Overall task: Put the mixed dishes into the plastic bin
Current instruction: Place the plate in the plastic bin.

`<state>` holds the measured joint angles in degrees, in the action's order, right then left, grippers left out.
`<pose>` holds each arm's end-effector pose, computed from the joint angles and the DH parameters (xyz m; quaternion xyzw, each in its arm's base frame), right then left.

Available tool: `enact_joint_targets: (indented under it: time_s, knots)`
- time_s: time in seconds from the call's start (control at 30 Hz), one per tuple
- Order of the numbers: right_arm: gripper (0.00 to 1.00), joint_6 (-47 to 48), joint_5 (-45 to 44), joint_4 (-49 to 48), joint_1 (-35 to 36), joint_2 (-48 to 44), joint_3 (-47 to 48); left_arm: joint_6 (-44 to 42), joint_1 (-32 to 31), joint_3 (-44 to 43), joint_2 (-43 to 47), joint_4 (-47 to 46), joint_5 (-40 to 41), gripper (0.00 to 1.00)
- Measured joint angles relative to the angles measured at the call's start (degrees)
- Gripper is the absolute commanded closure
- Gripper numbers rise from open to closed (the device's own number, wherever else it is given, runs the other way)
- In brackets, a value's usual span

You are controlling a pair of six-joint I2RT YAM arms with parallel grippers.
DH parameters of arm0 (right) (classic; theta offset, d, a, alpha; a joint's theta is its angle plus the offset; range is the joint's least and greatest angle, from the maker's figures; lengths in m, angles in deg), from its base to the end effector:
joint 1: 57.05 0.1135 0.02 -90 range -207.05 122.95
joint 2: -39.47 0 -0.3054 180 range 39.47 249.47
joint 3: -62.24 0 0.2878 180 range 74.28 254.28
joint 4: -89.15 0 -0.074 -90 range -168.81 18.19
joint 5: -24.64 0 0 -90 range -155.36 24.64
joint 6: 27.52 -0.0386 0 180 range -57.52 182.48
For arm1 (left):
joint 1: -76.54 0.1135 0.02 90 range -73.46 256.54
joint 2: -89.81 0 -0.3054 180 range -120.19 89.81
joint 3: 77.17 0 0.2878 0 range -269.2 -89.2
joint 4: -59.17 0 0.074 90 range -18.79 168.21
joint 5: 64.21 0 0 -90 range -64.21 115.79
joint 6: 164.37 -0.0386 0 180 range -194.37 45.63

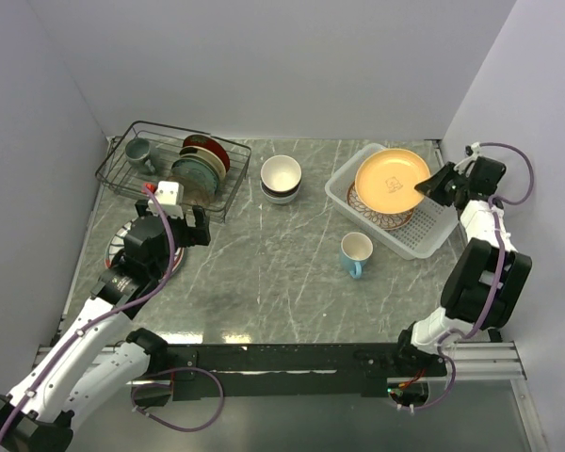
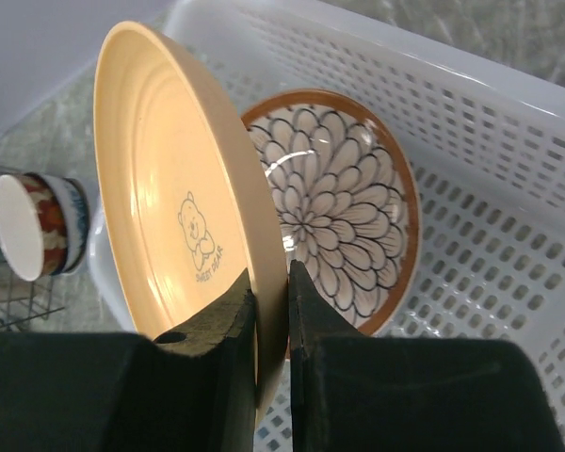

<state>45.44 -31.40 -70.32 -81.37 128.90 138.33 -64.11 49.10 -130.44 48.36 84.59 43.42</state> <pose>0.3597 -0.1389 0.2934 0.1695 0.8381 0.2286 0.4654 0.1656 -0.0728 0.3486 0.0223 0.7820 -0.0835 0.6172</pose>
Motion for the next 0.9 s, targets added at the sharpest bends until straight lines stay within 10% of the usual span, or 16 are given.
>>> enact_joint_targets:
  time_s: [0.67,0.9]
  knots:
    - [0.84,9.27,-2.67,8.76,0.46,15.65,9.16,-0.04,0.26,0.0,-0.04,0.0,0.02,0.01]
    - [0.36,11.91,-2.84,12.02,1.57,17.86,12.2,-0.04,0.39,0.0,-0.02,0.0,0.0,0.01]
